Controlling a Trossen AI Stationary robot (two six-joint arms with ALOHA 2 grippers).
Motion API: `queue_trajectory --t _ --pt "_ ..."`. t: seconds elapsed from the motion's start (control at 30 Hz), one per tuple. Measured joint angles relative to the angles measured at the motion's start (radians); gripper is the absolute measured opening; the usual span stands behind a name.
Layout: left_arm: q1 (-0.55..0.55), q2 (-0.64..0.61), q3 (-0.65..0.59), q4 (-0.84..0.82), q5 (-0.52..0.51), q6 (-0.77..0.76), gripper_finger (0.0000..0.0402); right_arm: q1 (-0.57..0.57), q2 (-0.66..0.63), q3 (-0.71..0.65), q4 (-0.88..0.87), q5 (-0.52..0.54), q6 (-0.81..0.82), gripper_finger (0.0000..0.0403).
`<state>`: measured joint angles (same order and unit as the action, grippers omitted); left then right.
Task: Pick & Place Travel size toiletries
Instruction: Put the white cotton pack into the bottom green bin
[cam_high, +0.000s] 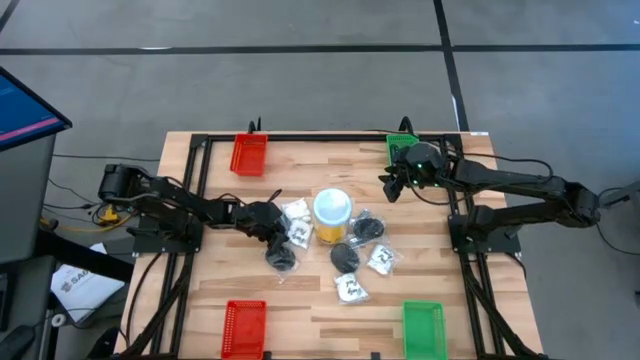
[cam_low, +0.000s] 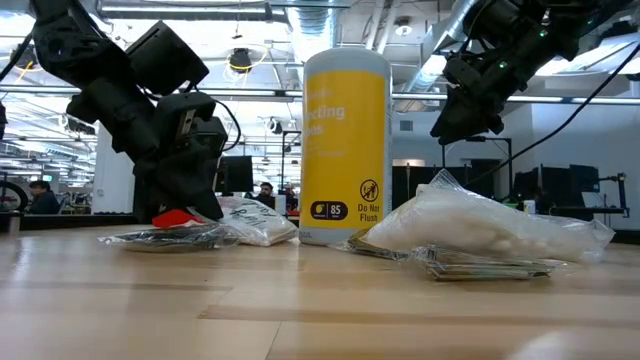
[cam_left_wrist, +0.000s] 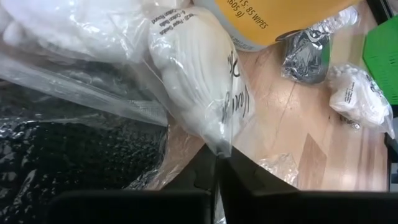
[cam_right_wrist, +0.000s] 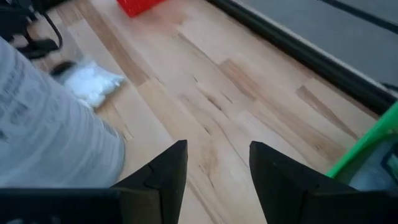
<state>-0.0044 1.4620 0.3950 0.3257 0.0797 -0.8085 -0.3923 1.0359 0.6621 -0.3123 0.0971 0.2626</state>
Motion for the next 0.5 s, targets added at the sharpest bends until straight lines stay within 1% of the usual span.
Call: queue_trajectory --t 0.3,0.5 --pt "0.0 -0.012 0.0 0.014 -0.001 0.015 0.0 0.0 0.012 0.001 0.007 0.0 -0.001 0.0163" --pt "0.0 -0.072 0.002 0.008 -0.001 0.023 0.0 0.0 0.012 0.001 0.008 0.0 -0.001 0.0163"
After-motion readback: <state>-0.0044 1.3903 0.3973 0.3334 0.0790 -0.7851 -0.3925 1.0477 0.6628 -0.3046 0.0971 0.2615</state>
